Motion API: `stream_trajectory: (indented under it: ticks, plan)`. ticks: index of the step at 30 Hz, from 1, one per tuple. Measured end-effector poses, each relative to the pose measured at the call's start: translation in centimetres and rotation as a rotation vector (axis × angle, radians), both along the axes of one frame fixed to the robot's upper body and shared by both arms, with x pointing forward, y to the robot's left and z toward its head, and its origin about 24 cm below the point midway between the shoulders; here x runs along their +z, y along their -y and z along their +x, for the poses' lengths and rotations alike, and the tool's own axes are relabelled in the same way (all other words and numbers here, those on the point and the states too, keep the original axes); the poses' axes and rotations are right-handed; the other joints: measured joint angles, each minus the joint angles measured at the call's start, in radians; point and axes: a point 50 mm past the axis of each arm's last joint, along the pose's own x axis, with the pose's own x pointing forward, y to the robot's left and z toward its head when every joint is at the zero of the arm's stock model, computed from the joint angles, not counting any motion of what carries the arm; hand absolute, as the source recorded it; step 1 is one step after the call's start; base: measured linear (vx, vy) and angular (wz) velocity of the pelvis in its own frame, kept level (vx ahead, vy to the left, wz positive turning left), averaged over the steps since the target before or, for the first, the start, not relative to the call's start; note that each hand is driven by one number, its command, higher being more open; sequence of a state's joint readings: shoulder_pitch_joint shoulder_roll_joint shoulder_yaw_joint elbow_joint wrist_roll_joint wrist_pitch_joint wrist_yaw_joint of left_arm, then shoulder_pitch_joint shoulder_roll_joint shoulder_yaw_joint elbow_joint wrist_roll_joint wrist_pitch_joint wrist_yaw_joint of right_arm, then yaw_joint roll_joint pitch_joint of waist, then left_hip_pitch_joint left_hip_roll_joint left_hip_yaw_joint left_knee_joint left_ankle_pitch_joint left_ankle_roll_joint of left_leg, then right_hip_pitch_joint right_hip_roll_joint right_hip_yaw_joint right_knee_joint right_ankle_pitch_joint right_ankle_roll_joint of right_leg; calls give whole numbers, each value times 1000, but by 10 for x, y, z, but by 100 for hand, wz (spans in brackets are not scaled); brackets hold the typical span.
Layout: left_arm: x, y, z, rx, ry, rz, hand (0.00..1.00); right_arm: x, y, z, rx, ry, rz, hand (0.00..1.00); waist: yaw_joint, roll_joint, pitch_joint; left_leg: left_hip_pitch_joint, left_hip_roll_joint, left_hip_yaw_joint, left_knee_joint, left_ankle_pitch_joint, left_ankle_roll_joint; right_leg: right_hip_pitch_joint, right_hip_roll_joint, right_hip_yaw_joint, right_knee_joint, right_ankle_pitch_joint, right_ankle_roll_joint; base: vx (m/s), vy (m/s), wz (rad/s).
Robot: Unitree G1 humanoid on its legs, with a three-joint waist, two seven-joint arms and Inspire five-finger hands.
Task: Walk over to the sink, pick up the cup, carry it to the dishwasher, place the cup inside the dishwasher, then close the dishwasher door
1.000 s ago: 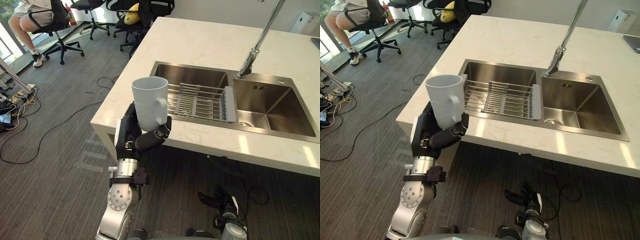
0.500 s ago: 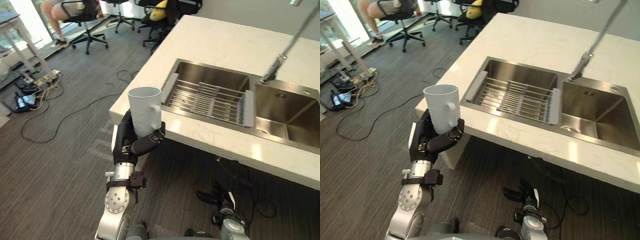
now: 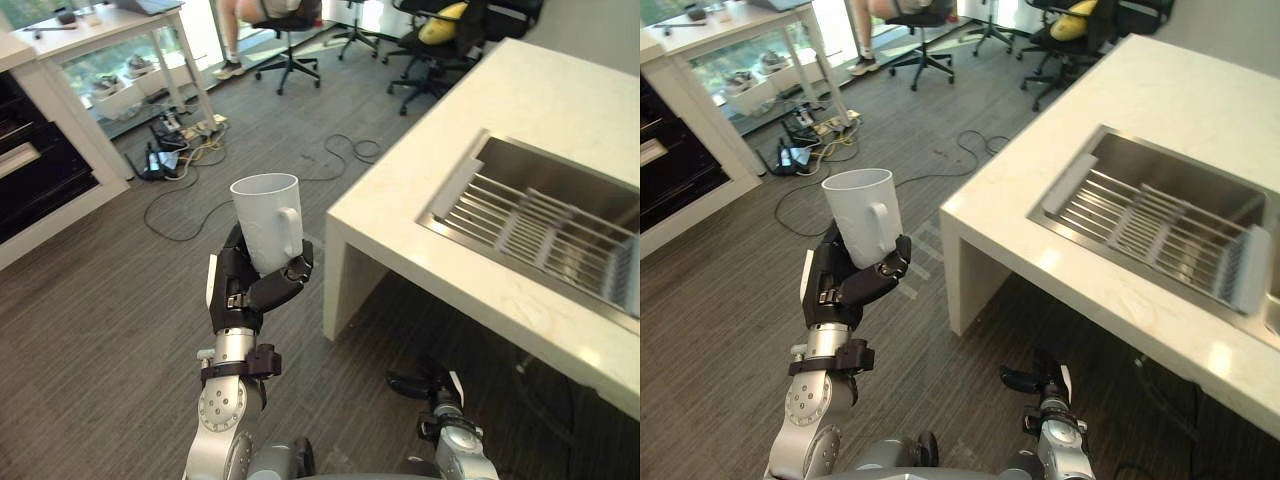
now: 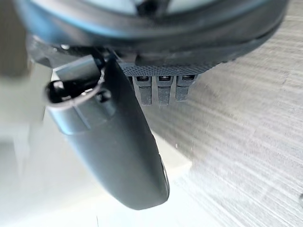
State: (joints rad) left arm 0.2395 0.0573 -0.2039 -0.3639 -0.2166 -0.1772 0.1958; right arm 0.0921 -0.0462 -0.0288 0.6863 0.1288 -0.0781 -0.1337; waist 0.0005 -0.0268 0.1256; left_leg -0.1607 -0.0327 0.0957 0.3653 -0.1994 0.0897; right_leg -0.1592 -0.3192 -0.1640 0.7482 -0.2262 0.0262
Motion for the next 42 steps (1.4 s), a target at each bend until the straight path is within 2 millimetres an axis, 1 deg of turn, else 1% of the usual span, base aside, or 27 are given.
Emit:
stream_trajectory:
  ticks: [1,3,5,7,8,9,12,13,14,15,16,17,18,19,20,22,25,28,31,32,34,35,36,39,40,41,42]
  plan:
    - [0,-1,0,4,0,-1,30,2,-3,2,9,12,7,90,1,-2,1,10,-3,-33,-7,-2,-3,-35,69,76,3,-47,5,243,-1,93]
    - [0,0,0,4,-2,-2,30,5,-4,4,11,36,12,90,5,-3,2,37,-19,-78,-20,-4,-11,-74,145,147,-34,-84,19,232,-10,73]
    - [0,0,0,5,1,-7,30,9,-4,5,16,58,12,90,9,-5,1,63,-33,-116,-20,-16,-31,-95,197,183,-92,-87,22,275,-75,79]
    - [4,2,-1,4,16,-22,30,13,-7,3,27,78,11,90,9,-18,-4,64,-47,-119,7,-38,-65,-96,197,163,-192,-65,11,223,-113,91]
    - [8,3,-1,7,34,-39,30,15,-9,2,41,87,11,90,9,-22,-5,51,-43,-118,54,-71,-95,-77,192,141,-240,-34,34,248,-169,91]
    - [9,7,-1,3,37,-62,30,15,-9,0,45,85,13,90,15,-3,-14,35,-11,-111,88,-92,-127,-48,206,96,-261,-37,26,246,-185,85]
    - [12,12,-2,-9,51,-92,30,20,-15,-1,72,114,19,90,29,5,-18,29,42,-64,122,-102,-141,11,231,31,-300,-45,10,164,-155,59]
    - [12,13,-2,-15,51,-100,30,22,-15,-2,68,124,21,90,28,6,-18,20,57,-41,156,-101,-141,35,235,9,-314,-45,8,144,-119,53]
    - [12,12,-3,-15,50,-112,30,19,-13,-10,50,99,21,90,27,6,-18,3,76,1,221,-97,-147,69,236,-11,-333,-46,4,161,-92,45]
    - [13,11,-3,-11,51,-113,30,17,-12,-15,49,89,21,90,25,6,-18,-19,91,35,288,-86,-162,95,235,-20,-356,-47,3,125,-24,34]
    - [13,11,-3,-11,52,-121,30,17,-11,-17,46,81,19,90,27,4,-15,-47,113,68,333,-111,-148,122,229,-28,-381,-47,3,103,19,24]
    - [14,10,-3,-12,57,-125,30,15,-9,-21,27,71,13,90,26,7,-17,-64,173,114,320,-130,-131,134,228,-41,-381,-47,3,82,62,23]
    - [14,10,-3,-16,59,-123,30,14,-8,-25,19,61,7,90,22,13,-18,-66,223,139,257,-96,-130,142,230,-59,-377,-47,4,82,123,32]
    - [14,11,-3,-29,61,-120,30,13,-5,-29,7,51,-1,90,18,7,-21,-68,229,150,201,-57,-137,144,217,-66,-369,-59,21,64,156,31]
    - [14,11,-3,-33,59,-117,30,13,-3,-29,-3,48,-2,90,13,-2,-26,-65,215,159,178,-55,-134,138,205,-70,-370,-62,25,50,181,39]
    - [8,10,1,-39,37,-93,30,11,4,-31,-65,46,-2,90,7,-19,-32,-57,151,156,95,-26,-101,123,161,-84,-388,-60,29,26,148,36]
    - [-8,10,3,-50,-33,-63,30,4,4,-33,-62,9,-1,90,4,-19,-33,-37,104,147,24,14,-90,132,138,-91,-415,-41,57,-16,77,24]
    - [-14,14,2,-70,-63,-57,30,-1,-2,-32,-37,-15,24,90,7,-25,-30,-22,83,157,5,21,-87,122,106,-93,-392,-58,50,-33,34,6]
    - [-17,19,0,-110,-80,-43,30,-3,-12,-28,15,-24,41,90,7,-25,-29,17,62,177,9,-12,-76,111,70,-61,-277,-79,44,6,43,-14]
    - [-17,20,-1,-117,-80,-43,30,-2,-18,-26,45,-18,47,90,5,-27,-28,31,57,181,19,-22,-64,80,58,-26,-185,-76,39,29,74,-8]
    - [-15,21,-1,-121,-71,-44,30,-1,-28,-20,71,-4,67,90,3,-35,-24,48,48,172,25,-38,-47,12,66,63,-32,-46,-12,52,65,12]
    - [-14,21,-1,-122,-68,-45,30,0,-34,-19,76,3,83,90,-3,-32,-21,60,49,146,24,-44,-37,-38,94,126,50,-44,-35,99,13,60]
    - [-13,22,-1,-125,-62,-47,30,1,-41,-19,85,7,99,90,-14,-27,-17,62,52,108,25,-45,-36,-52,138,186,39,-82,-12,107,-12,75]
    - [-11,21,-1,-119,-57,-49,30,7,-50,-13,115,44,113,90,-13,-33,-21,54,48,45,25,-48,-45,-89,213,276,-60,-102,5,90,-66,79]
    - [-11,20,0,-114,-55,-48,30,12,-51,-10,120,67,114,90,-13,-40,-26,46,39,23,34,-53,-56,-85,220,290,-134,-94,11,114,-119,66]
    - [-10,18,0,-109,-50,-48,30,16,-52,-8,123,91,115,90,-10,-56,-35,36,25,8,52,-64,-68,-83,212,280,-202,-58,11,124,-146,78]
    - [-10,19,-1,-105,-55,-60,30,19,-48,-5,128,109,103,90,-11,-37,-35,28,31,-19,90,-83,-87,-63,211,252,-201,-46,54,215,-185,64]
